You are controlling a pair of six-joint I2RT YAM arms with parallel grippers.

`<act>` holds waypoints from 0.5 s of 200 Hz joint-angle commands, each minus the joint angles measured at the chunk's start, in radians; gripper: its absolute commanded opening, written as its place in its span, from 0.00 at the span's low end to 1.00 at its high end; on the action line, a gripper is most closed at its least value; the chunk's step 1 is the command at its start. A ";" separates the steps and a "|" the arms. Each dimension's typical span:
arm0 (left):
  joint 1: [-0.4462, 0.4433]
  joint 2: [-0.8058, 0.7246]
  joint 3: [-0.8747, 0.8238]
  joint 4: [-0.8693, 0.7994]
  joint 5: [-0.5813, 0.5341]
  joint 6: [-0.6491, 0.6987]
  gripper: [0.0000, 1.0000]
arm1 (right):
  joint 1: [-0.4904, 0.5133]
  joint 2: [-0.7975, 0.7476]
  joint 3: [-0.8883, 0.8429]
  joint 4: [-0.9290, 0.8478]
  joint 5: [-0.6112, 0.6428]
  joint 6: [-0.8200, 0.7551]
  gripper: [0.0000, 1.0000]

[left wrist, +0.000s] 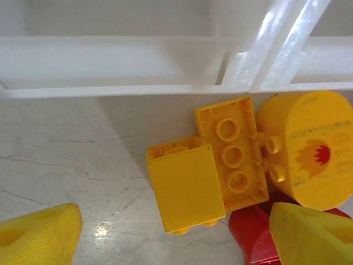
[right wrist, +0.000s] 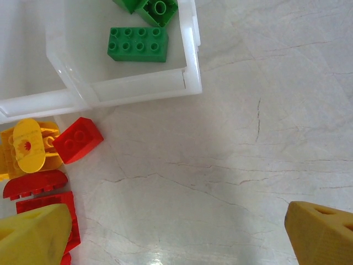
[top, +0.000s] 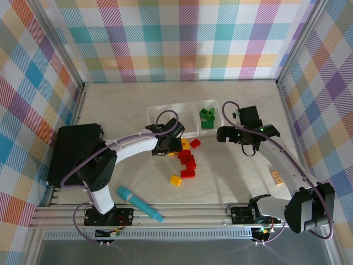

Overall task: Sort the legos into containers by color
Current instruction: Pick up the lego from the center of the table.

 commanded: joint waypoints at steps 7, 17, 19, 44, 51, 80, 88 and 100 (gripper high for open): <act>-0.009 0.045 0.038 -0.024 -0.018 -0.026 0.82 | -0.004 -0.016 0.001 -0.001 -0.003 0.015 0.99; -0.008 0.056 0.044 -0.025 -0.021 -0.029 0.80 | -0.005 -0.016 0.000 0.000 -0.006 0.015 0.99; -0.008 0.057 0.044 -0.023 -0.022 -0.030 0.80 | -0.004 -0.017 0.000 0.000 -0.006 0.015 0.99; -0.008 0.077 0.053 -0.024 -0.027 -0.035 0.79 | -0.004 -0.016 -0.003 0.000 -0.016 0.018 0.99; -0.009 0.082 0.056 -0.023 -0.029 -0.036 0.79 | -0.005 -0.016 -0.006 0.003 -0.019 0.017 0.99; -0.006 0.080 0.044 -0.020 -0.046 -0.038 0.74 | -0.005 -0.005 -0.010 0.006 -0.027 0.016 0.99; -0.005 0.078 0.038 -0.019 -0.052 -0.040 0.71 | -0.005 -0.001 -0.010 0.005 -0.030 0.016 0.99; -0.002 0.074 0.029 -0.014 -0.055 -0.041 0.67 | -0.005 -0.001 -0.010 0.003 -0.036 0.016 0.99</act>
